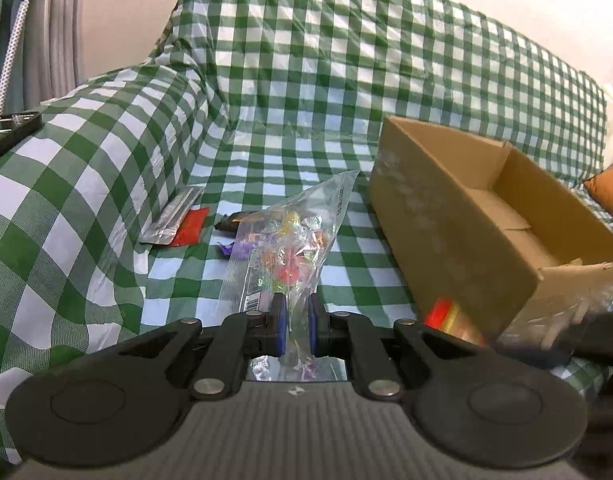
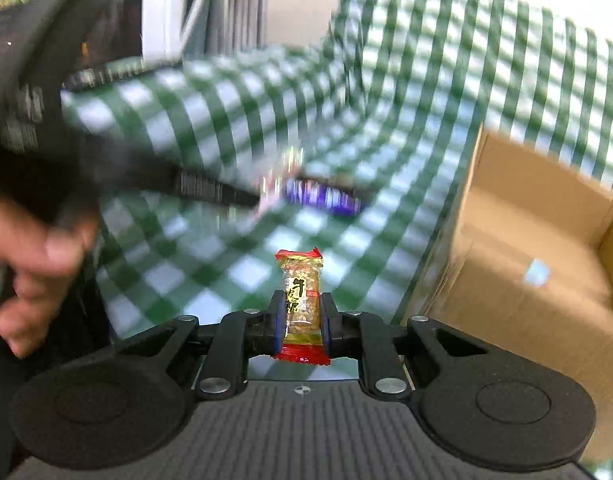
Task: Organize snacks
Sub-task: 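Carry the candy bag and red-wrapped bar over the box with both tools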
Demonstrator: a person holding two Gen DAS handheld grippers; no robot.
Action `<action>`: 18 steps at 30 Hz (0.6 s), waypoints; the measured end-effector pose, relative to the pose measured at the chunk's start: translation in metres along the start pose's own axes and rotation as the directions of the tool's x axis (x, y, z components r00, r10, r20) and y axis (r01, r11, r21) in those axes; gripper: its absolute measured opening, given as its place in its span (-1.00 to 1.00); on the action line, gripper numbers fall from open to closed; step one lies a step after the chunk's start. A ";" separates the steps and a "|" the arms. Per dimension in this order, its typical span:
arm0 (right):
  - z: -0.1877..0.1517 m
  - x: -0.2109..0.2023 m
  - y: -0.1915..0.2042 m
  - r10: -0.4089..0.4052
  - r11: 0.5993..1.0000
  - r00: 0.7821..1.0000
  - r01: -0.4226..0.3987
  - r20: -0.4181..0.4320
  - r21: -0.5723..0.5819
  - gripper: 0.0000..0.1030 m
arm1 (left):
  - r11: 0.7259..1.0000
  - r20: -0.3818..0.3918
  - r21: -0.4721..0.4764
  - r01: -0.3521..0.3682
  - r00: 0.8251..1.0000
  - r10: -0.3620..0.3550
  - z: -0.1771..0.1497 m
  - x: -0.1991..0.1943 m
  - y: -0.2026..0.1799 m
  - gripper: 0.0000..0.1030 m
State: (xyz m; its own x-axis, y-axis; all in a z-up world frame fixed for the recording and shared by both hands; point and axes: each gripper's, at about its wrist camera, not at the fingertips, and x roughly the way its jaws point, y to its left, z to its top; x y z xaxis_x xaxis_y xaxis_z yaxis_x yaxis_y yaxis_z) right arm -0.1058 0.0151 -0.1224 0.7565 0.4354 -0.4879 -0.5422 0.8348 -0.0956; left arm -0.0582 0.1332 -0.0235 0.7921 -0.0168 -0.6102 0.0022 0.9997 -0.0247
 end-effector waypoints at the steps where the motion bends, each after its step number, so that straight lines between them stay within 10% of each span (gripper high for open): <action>1: 0.008 -0.011 -0.004 -0.006 1.000 0.999 0.006 0.051 -0.012 -0.64 | 1.000 0.006 0.002 0.004 1.000 -0.004 0.000 -0.002 -0.001 -0.78; 8: 0.040 -0.073 -0.064 -0.102 0.994 0.952 0.109 0.288 -0.010 -0.64 | 1.000 0.020 0.024 0.018 1.000 -0.018 0.000 -0.006 -0.007 -0.78; 18: 0.006 -0.079 -0.116 -0.222 0.967 0.922 0.166 0.319 0.194 -0.64 | 0.998 0.012 0.044 0.033 0.999 -0.034 -0.001 -0.002 -0.008 -0.78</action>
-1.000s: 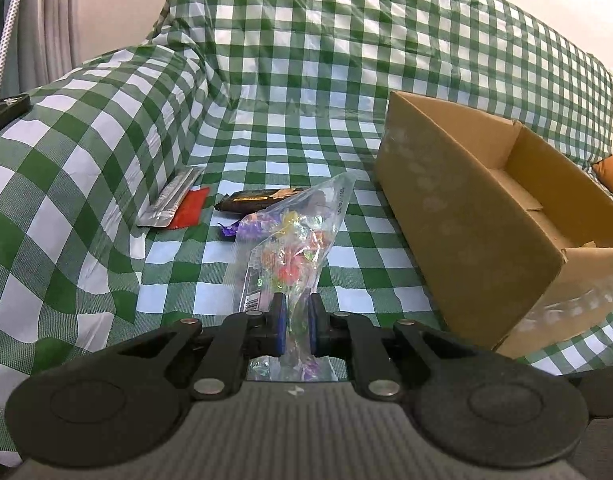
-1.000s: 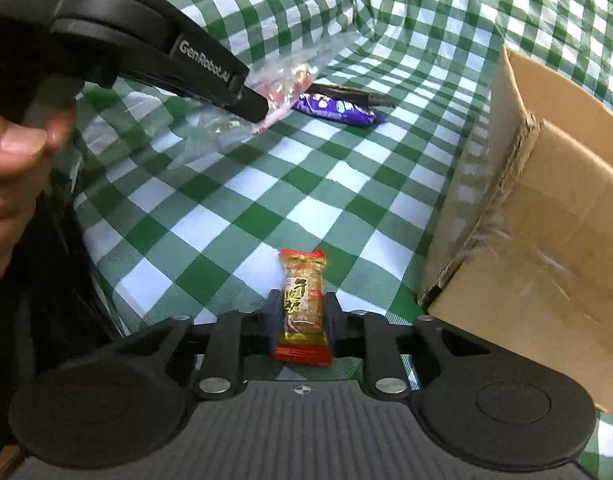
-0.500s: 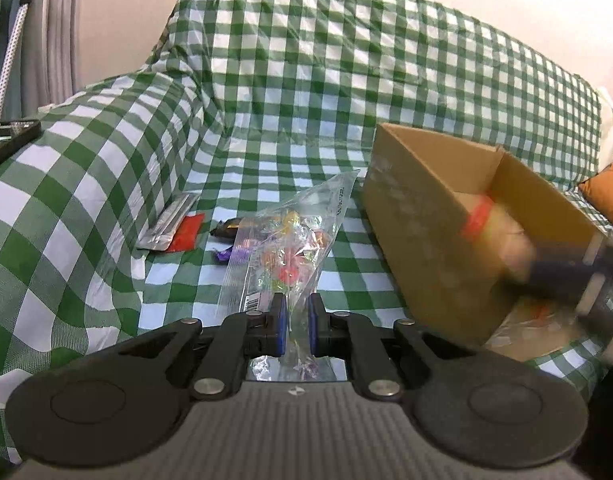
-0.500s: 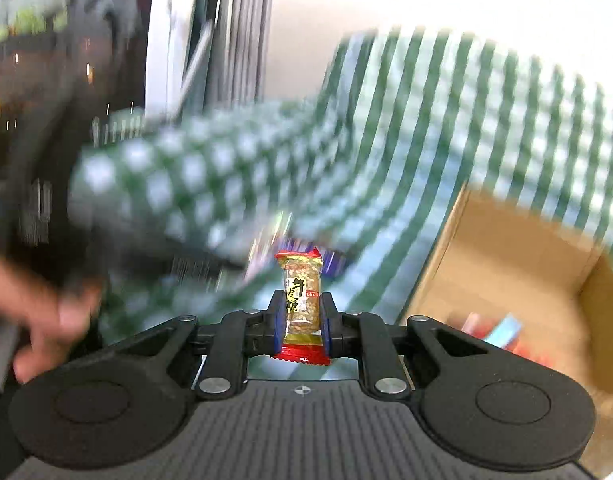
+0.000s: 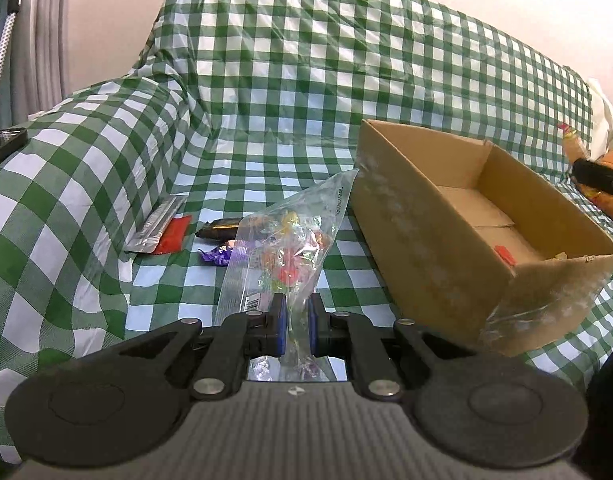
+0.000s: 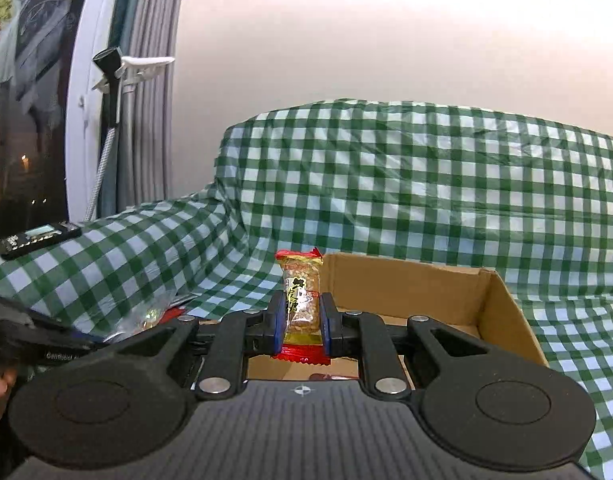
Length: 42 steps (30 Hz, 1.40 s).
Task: Organize snacks
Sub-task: 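Carry the candy bag and red-wrapped bar over the box with both tools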
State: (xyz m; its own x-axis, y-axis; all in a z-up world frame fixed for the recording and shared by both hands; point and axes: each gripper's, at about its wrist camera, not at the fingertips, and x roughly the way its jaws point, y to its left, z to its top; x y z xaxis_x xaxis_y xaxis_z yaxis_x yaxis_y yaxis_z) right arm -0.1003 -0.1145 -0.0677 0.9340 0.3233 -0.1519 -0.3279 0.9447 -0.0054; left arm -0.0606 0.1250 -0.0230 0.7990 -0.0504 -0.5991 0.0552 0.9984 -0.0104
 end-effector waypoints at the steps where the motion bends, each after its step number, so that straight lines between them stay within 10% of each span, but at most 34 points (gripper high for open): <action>1: -0.002 0.001 0.000 -0.007 1.000 1.000 0.008 -0.010 0.009 -0.64 | 1.000 -0.001 0.002 0.000 1.000 0.000 0.000 0.000 -0.001 -0.78; 16: -0.005 0.012 -0.041 -0.066 0.965 0.998 0.062 0.007 0.253 -0.64 | 1.000 0.025 -0.017 -0.002 1.000 0.002 0.044 -0.007 -0.020 -0.78; 28: -0.004 -0.004 -0.053 -0.295 0.929 0.949 0.258 0.108 0.265 -0.64 | 0.990 0.131 0.075 0.123 0.982 -0.132 0.120 -0.013 -0.103 -0.78; 42: -0.015 0.005 -0.084 -0.299 0.865 0.953 0.253 0.041 0.433 -0.63 | 0.958 0.148 0.168 0.232 0.955 -0.257 0.152 -0.003 -0.187 -0.78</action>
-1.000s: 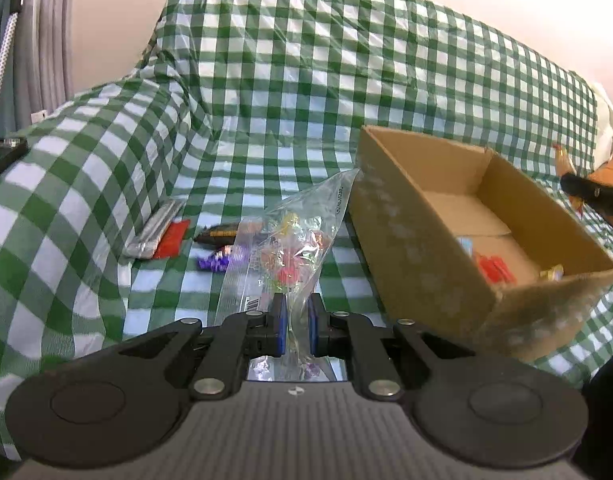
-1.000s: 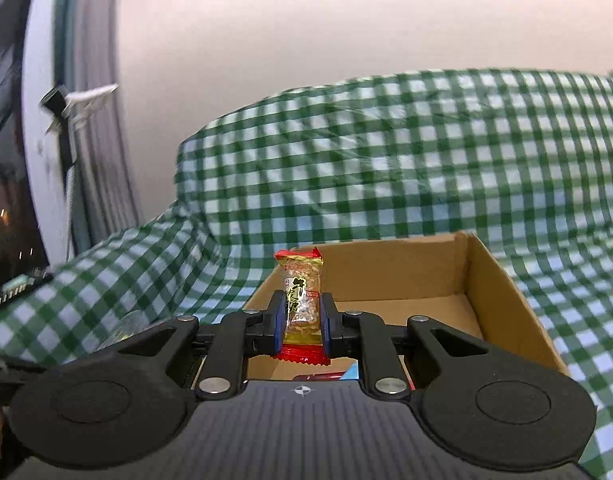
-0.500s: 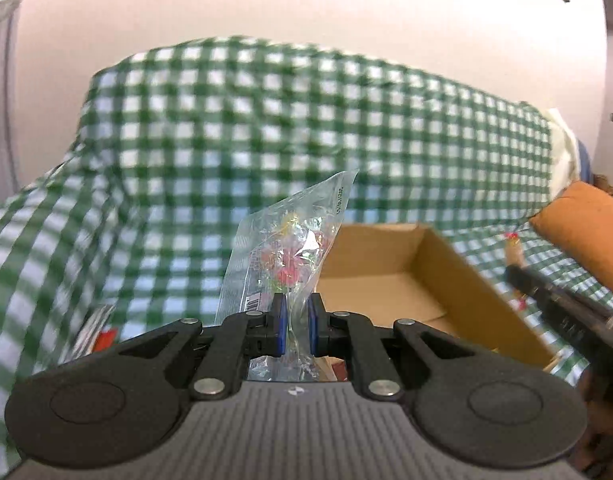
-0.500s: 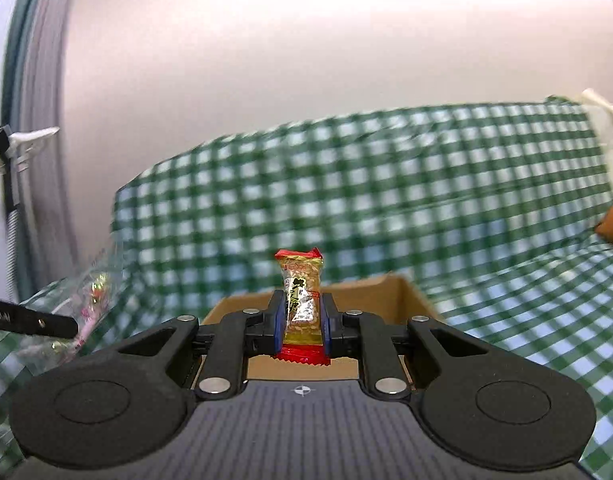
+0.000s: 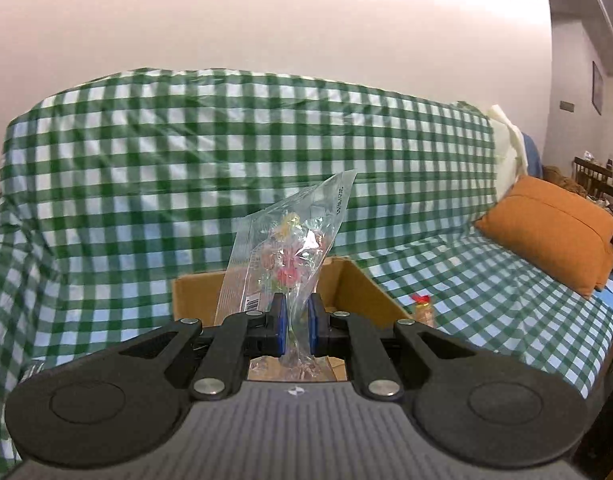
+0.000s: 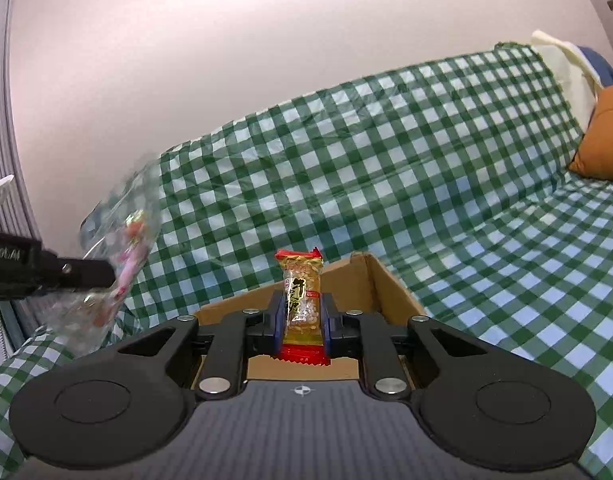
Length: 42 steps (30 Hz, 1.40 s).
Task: Organize snacks
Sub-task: 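Carry the candy bag and red-wrapped bar over the box with both tools, then open both tools to drop the candy bag and red-wrapped bar into the box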
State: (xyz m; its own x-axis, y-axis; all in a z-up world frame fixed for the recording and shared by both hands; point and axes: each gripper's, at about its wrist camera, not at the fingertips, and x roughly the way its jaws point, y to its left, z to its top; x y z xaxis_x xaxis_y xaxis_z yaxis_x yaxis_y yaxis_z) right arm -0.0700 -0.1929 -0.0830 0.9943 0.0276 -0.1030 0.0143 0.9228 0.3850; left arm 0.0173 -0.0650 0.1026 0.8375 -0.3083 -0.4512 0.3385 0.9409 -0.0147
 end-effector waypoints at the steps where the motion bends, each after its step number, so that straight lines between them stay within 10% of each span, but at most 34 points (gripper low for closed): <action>1: 0.000 0.000 0.001 -0.001 1.000 1.000 0.001 -0.002 -0.002 -0.63 | 1.000 -0.001 0.005 0.005 1.000 -0.005 0.001 0.003 -0.002 -0.78; 39: -0.003 0.004 0.007 0.005 1.000 1.000 -0.005 -0.006 -0.016 -0.63 | 0.995 0.069 0.084 0.049 0.996 -0.055 0.058 0.038 -0.038 -0.77; 42: -0.004 0.007 0.005 -0.033 0.999 0.999 0.033 -0.015 -0.008 -0.30 | 0.997 0.060 0.066 0.045 0.997 -0.049 0.062 0.044 -0.038 -0.56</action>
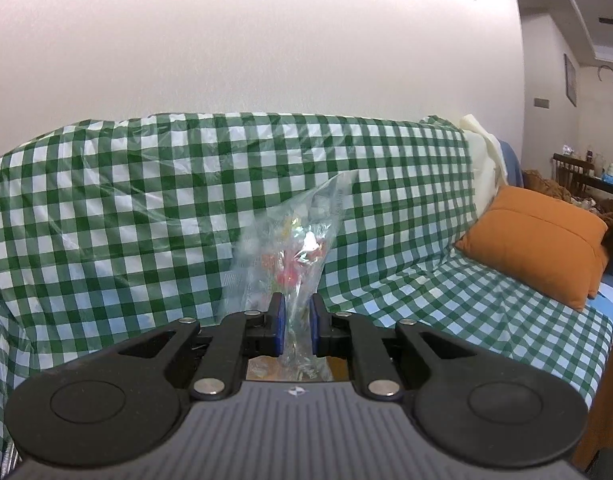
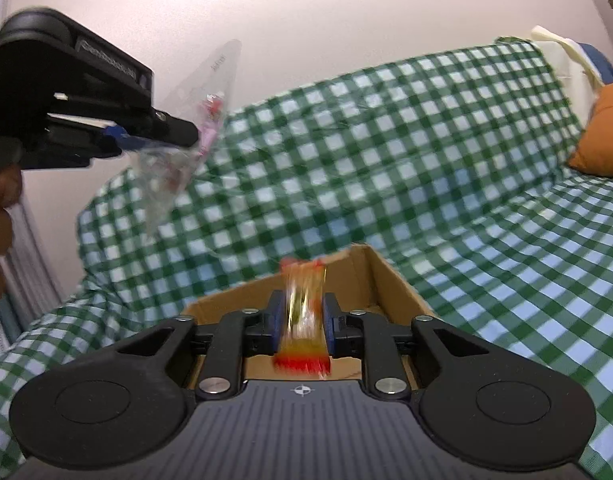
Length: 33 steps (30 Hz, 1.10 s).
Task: Organize snacks
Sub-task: 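Open both tools to drop the candy bag and red-wrapped bar into the box, then move both tools back down toward the remaining snacks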
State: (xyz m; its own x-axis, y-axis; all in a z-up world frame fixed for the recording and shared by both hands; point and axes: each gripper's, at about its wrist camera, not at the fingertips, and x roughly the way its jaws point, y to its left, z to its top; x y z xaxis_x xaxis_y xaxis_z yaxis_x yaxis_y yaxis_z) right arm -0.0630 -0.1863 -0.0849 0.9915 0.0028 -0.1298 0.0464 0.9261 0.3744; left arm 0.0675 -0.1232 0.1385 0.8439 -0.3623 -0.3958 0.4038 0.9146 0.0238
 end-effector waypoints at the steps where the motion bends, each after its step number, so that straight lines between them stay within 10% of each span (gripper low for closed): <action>1: 0.000 0.000 -0.001 -0.016 1.000 1.000 0.016 -0.001 0.008 0.18 | 1.000 -0.015 -0.013 0.002 1.000 -0.002 0.000 0.002 0.001 0.01; 2: 0.000 -0.001 -0.002 -0.023 1.000 1.000 0.023 0.006 0.017 0.43 | 1.000 -0.021 -0.029 0.005 1.000 -0.005 0.000 0.003 0.003 0.33; 9: -0.002 -0.002 -0.001 -0.015 1.000 1.000 0.015 -0.001 0.006 0.43 | 0.999 -0.016 -0.031 0.015 1.000 -0.016 -0.026 -0.017 0.010 0.31; 18: -0.003 -0.006 0.010 -0.009 0.998 1.000 0.009 -0.005 -0.067 0.43 | 0.999 0.026 0.015 -0.032 0.999 0.031 -0.086 -0.083 0.059 -0.85; 25: -0.008 -0.005 0.023 0.017 0.992 0.999 -0.021 -0.032 -0.128 -0.35 | 0.981 -0.076 0.132 -0.145 0.985 0.156 -0.163 -0.102 0.129 -0.91; 33: -0.011 -0.011 0.033 0.012 0.985 0.999 -0.021 -0.050 -0.174 -0.61 | 0.953 -0.104 0.162 -0.258 0.955 0.276 -0.216 -0.094 0.189 -0.94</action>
State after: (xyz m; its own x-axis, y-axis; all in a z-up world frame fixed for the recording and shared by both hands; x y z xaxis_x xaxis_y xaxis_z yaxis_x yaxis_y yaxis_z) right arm -0.0734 -0.1513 -0.0809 0.9848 0.0330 -0.1707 0.0040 0.9773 0.2120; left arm -0.0121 0.1230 -0.0180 0.8810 -0.0746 -0.4672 0.2241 0.9355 0.2731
